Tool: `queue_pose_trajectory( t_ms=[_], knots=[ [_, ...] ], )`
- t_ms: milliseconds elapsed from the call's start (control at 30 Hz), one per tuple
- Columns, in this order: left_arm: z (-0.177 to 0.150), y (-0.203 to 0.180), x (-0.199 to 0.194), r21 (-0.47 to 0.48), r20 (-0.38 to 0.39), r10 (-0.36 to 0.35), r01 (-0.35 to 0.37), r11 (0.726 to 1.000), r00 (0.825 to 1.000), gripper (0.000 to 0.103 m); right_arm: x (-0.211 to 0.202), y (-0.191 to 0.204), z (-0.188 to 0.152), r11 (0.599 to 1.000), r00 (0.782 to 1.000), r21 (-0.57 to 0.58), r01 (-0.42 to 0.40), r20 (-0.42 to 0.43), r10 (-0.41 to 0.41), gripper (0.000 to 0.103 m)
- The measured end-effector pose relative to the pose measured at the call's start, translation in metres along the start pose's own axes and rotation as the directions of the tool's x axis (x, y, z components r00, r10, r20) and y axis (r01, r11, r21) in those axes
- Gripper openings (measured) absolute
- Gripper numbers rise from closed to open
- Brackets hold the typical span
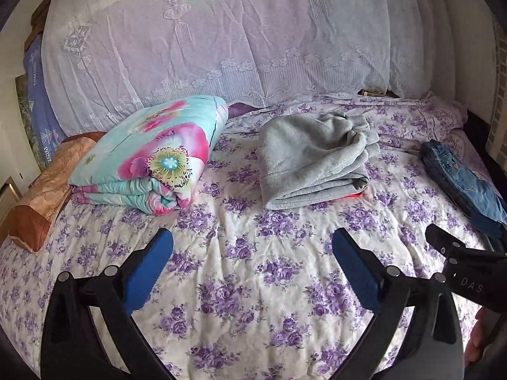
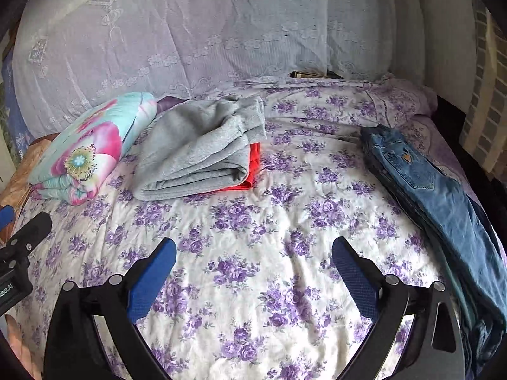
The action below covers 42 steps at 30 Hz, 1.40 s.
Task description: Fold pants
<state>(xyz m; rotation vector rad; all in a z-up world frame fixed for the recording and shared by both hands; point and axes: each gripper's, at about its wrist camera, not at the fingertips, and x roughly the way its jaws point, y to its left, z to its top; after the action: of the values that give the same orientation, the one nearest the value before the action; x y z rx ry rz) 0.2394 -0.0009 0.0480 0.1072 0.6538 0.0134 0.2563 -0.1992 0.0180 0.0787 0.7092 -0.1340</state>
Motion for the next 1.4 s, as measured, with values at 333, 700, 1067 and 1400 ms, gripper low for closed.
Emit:
queue_pose_trajectory(
  t_ms=[333, 700, 1067, 1400],
  knots=[
    [-0.019, -0.004, 0.017, -0.025, -0.003, -0.038, 0.038, 0.999, 0.999, 0.098, 0.012, -0.001, -0.025, 0.999, 0.999, -0.028, 0.028, 0.033, -0.027, 0.099],
    [-0.024, -0.007, 0.017, -0.025, -0.005, -0.044, 0.044, 0.999, 0.999, 0.098, 0.018, 0.002, -0.033, 0.998, 0.999, -0.051, 0.033, 0.017, -0.032, 0.099],
    [-0.025, -0.008, 0.018, -0.02, -0.007, -0.041, 0.041, 0.999, 0.999, 0.098, 0.017, 0.003, -0.035, 0.998, 1.0, -0.054, 0.025, 0.014, -0.024, 0.099],
    [-0.024, -0.004, 0.022, -0.043, -0.03, -0.062, 0.061, 0.997, 0.998, 0.098, 0.017, 0.003, -0.035, 0.998, 1.0, -0.058, 0.021, 0.014, -0.02, 0.099]
  ],
)
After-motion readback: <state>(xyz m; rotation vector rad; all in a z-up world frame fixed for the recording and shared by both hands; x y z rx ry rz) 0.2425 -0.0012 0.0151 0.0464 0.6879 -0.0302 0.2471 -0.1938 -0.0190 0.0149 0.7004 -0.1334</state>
